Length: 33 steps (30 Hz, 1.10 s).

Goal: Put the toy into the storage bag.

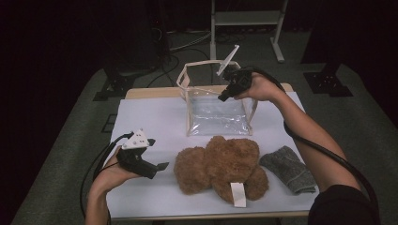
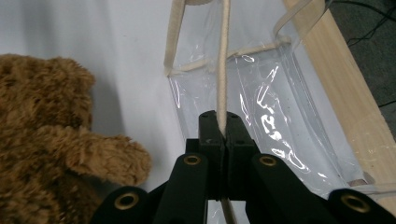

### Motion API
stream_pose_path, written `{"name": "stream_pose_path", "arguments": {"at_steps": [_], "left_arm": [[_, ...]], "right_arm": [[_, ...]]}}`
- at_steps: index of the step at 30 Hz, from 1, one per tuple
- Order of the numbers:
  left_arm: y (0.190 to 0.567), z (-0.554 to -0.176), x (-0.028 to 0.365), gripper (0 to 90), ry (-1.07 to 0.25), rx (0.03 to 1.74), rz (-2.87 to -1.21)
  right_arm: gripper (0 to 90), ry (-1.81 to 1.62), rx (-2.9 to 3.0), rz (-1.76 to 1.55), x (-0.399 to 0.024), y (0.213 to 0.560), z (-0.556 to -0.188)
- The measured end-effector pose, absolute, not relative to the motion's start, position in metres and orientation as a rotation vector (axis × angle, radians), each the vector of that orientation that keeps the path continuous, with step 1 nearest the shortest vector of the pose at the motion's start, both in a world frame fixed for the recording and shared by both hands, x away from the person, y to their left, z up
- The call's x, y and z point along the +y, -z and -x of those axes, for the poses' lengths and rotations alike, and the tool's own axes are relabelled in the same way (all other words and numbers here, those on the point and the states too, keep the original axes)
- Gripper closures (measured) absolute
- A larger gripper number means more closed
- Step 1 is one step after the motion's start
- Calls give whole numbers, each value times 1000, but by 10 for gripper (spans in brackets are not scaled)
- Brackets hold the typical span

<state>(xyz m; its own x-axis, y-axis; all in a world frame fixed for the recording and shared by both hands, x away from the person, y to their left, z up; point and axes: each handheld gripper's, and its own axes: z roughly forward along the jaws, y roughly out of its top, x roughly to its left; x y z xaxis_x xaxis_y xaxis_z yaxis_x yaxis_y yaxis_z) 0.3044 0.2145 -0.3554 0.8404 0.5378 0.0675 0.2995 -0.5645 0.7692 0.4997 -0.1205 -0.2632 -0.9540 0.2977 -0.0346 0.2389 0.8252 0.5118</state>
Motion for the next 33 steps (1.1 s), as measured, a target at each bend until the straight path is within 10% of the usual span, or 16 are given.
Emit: {"name": "stream_pose_path", "arguments": {"at_steps": [33], "left_arm": [[358,-305,211,54,-363,602,-2226]], "right_arm": [[873,-825,2911,-345,-141,265,-429]]}}
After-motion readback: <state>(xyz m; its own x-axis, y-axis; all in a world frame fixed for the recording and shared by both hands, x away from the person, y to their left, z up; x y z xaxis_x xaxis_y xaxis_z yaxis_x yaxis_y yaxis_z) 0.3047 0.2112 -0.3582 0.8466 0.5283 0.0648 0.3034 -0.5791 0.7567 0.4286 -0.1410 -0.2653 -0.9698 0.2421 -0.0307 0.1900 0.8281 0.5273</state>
